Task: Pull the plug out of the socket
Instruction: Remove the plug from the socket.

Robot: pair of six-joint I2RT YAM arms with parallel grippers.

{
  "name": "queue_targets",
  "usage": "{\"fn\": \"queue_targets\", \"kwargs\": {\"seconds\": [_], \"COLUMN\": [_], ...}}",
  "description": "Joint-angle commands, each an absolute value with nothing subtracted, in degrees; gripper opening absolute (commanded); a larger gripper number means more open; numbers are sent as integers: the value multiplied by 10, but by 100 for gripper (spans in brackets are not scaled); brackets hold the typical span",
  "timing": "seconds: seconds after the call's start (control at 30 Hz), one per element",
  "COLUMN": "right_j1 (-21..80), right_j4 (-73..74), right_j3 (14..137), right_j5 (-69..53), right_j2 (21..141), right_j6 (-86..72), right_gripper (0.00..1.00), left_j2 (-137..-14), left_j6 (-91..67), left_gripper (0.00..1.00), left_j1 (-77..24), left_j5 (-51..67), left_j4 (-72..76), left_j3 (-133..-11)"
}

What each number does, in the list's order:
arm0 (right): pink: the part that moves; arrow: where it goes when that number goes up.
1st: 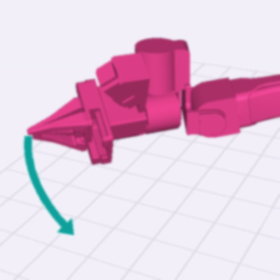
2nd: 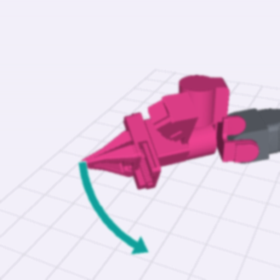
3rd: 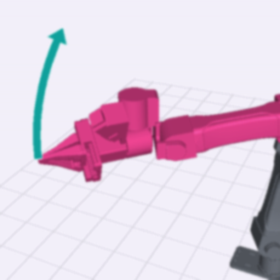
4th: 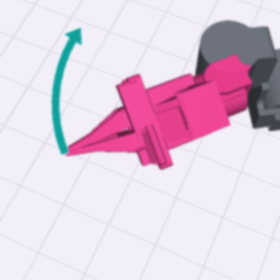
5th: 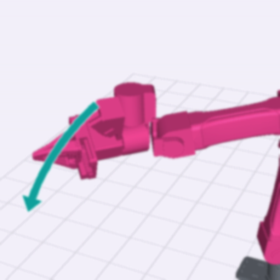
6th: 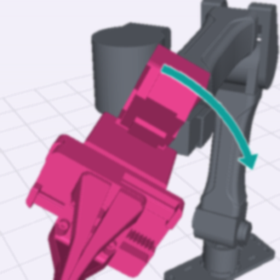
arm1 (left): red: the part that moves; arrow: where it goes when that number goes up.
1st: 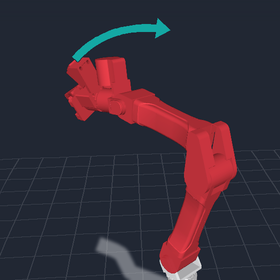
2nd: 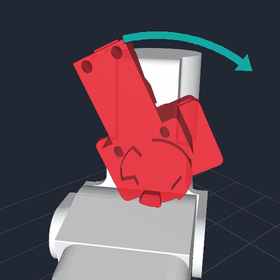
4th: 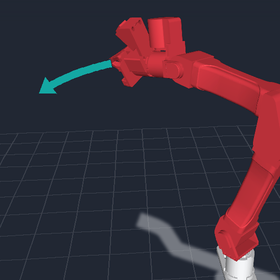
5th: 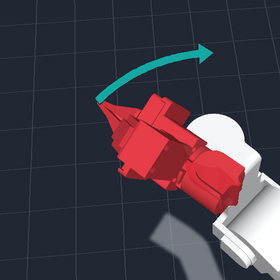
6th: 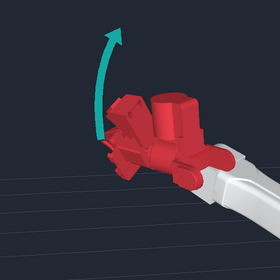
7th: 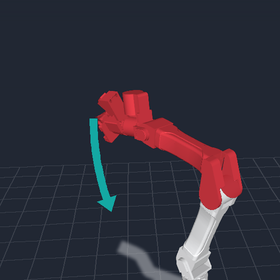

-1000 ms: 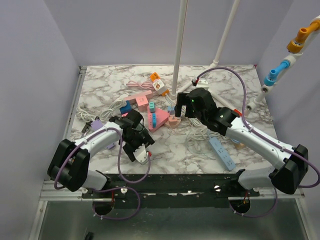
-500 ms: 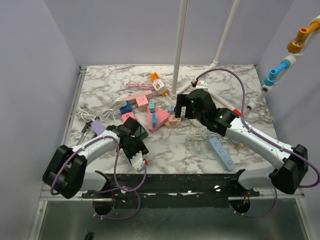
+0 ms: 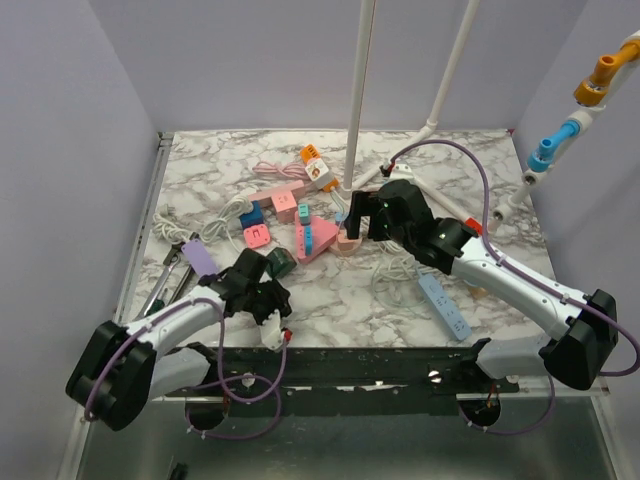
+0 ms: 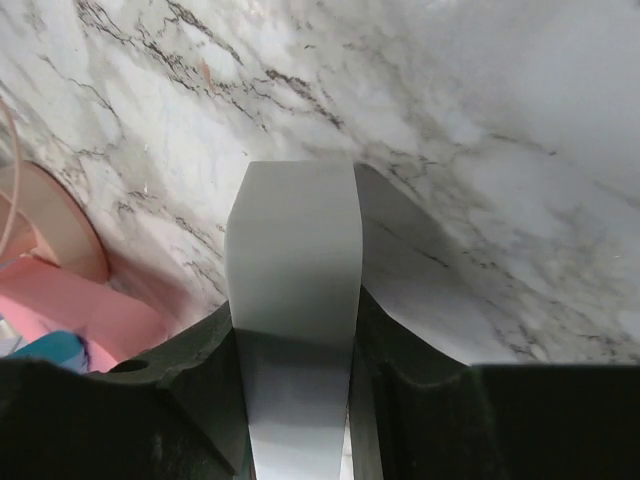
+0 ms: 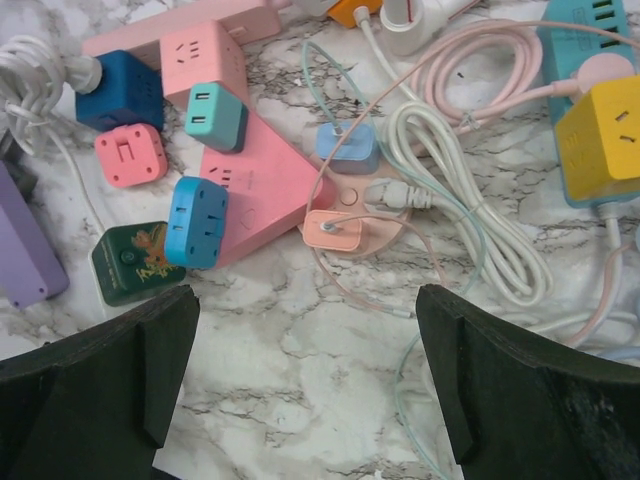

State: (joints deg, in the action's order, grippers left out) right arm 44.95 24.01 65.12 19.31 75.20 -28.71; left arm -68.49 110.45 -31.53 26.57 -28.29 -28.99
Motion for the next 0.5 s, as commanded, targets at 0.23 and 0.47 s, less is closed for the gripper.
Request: {"fn": "queue_targets", "kwargs": {"seconds": [0.23,0.47], "right_j1": [463,545], "right_j4": [120,70], "right_j3": [654,702], "right_j5": [-25,-56], "right_j2": [796,874], "right_j6": [-341,-329], "right_gripper": [100,100], "left_j2": [-391,-268], "left_j6": [1104,1105], "left_gripper": [0,0], "left_j1": [-286,-279], "left_j5": [313,301], "left_j4": [-203,-199], "left_j3": [-148,-94]}}
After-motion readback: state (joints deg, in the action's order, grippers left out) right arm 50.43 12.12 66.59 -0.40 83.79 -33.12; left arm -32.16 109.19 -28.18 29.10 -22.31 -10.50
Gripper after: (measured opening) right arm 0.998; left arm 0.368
